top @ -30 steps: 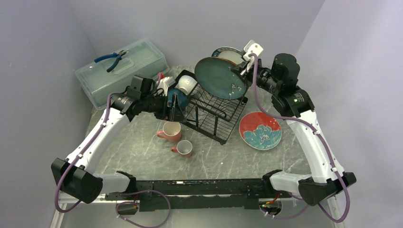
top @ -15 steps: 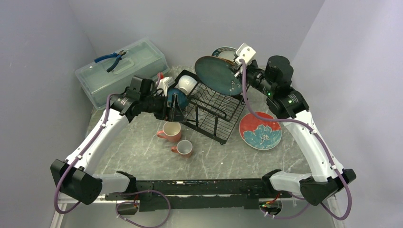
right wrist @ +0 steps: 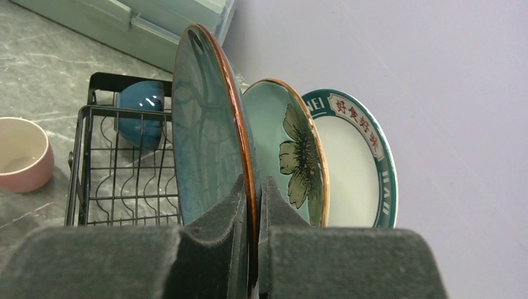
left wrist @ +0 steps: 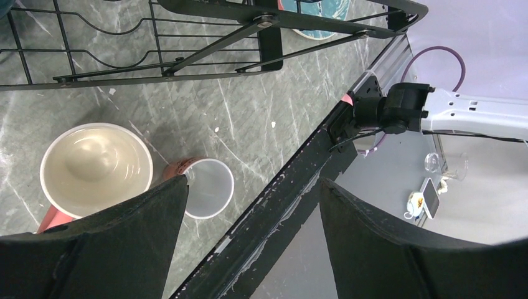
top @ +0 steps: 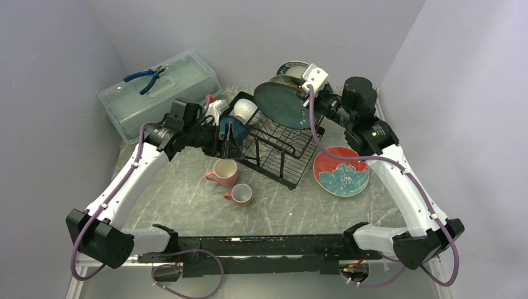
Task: Load the mixed dishes into the dish rack
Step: Insert the plate into the dish rack.
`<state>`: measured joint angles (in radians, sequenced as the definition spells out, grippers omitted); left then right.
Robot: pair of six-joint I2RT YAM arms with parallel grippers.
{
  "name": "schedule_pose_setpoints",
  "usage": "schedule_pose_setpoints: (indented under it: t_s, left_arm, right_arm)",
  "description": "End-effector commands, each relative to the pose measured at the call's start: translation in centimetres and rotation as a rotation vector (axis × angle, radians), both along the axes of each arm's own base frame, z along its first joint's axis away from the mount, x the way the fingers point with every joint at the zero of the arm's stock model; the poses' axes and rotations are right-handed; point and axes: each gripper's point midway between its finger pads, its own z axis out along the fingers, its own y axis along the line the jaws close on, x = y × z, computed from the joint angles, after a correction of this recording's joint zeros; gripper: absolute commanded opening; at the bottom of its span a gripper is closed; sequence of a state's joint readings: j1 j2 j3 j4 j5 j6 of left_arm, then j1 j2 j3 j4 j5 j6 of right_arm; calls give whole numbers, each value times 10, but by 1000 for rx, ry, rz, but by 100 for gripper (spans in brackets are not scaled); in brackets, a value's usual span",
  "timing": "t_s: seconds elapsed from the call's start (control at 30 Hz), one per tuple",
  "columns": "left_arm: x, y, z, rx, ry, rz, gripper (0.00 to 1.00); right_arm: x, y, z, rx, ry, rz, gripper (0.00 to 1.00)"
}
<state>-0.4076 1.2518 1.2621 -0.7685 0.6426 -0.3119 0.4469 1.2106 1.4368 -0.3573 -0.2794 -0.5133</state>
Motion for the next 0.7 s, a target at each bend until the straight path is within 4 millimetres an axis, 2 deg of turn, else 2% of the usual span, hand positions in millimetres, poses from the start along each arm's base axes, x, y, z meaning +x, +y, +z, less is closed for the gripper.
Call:
schedule_pose_setpoints:
  t_s: [0.0, 0.43, 0.57, 0.67]
  left_arm:
    - [1, -3, 7, -33, -24, -10, 82]
    - [-1, -5, 5, -48, -7, -17, 82]
    - [-1, -4, 4, -44, -9, -15, 83]
    - [0, -5, 4, -41, -10, -18, 83]
  right_arm:
    - [-2, -3, 55, 85, -200, -10, 0]
    - [-4, -8, 24, 79, -122, -38, 0]
    - [-6, -13, 27, 97, -130, -61, 21]
    - [-10, -16, 36, 122, -151, -72, 32]
